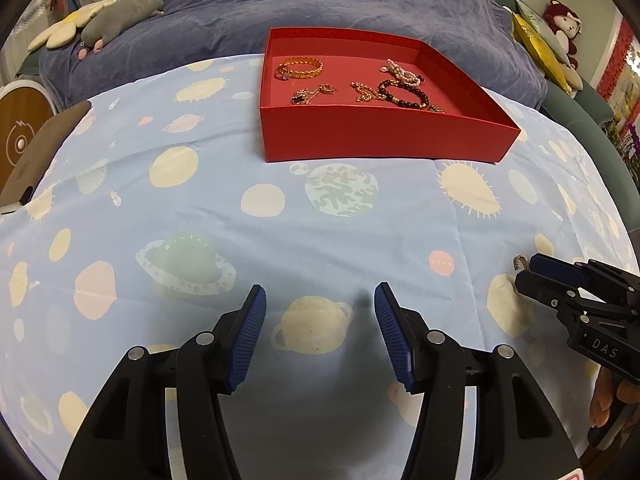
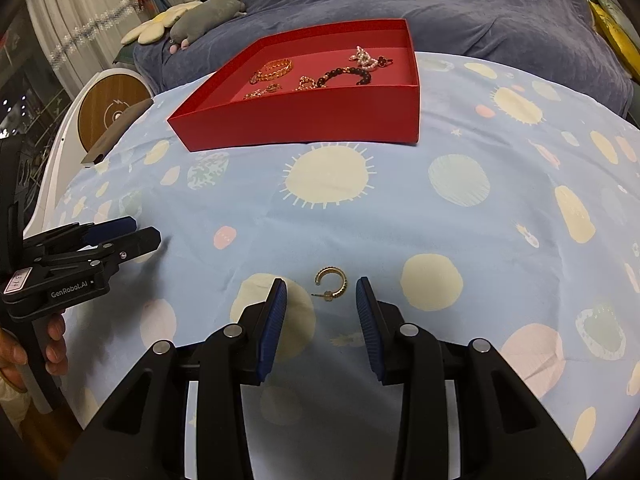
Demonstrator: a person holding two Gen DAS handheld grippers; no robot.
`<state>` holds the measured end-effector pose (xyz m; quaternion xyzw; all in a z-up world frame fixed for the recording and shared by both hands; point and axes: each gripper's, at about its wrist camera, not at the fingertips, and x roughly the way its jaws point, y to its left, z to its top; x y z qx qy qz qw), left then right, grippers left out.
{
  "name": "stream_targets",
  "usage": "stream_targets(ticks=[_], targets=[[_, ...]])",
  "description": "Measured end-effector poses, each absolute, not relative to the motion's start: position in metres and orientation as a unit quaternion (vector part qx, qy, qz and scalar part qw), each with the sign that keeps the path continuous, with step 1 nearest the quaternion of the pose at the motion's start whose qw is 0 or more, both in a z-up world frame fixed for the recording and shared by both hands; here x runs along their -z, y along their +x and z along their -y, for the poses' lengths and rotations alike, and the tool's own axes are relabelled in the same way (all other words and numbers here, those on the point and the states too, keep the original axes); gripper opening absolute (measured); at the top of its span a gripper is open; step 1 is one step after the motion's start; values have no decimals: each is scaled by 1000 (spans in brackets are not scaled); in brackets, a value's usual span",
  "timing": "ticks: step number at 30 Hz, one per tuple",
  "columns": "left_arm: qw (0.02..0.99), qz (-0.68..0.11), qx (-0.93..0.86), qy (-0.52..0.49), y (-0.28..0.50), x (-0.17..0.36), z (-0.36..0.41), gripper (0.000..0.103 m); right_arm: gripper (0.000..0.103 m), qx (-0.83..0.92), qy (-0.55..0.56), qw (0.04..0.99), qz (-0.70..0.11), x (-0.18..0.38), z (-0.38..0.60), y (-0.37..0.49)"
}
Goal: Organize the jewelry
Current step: 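Move the open right tool to the gold hoop earring on the sheet and grasp it, then carry the gold hoop earring with the right tool over the red box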
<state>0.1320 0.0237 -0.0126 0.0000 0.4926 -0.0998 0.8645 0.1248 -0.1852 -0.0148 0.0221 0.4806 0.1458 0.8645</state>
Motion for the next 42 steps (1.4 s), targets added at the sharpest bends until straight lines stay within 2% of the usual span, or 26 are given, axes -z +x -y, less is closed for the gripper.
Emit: stream_targets(ticks=[9, 24, 27, 29, 31, 32, 42], targets=[[862, -496, 104, 2, 132, 15, -19, 54, 16, -128, -12, 871, -474, 16, 178, 127], [865, -492, 102, 3, 149, 19, 2, 53, 16, -143, 25, 874, -463, -3, 177, 130], [868, -485, 107, 14, 151, 19, 9, 40, 16, -143, 30, 875, -462, -6, 178, 132], [866, -485, 117, 15, 153, 18, 13, 27, 16, -141, 32, 875, -461, -6, 180, 133], [863, -488, 129, 11, 154, 18, 17, 5, 16, -140, 36, 875, -461, -7, 181, 134], [860, -491, 136, 7, 155, 18, 18, 1, 16, -140, 39, 875, -462, -7, 182, 135], [875, -458, 158, -8, 167, -19, 22, 0, 16, -150, 55, 880, -448, -29, 178, 153]])
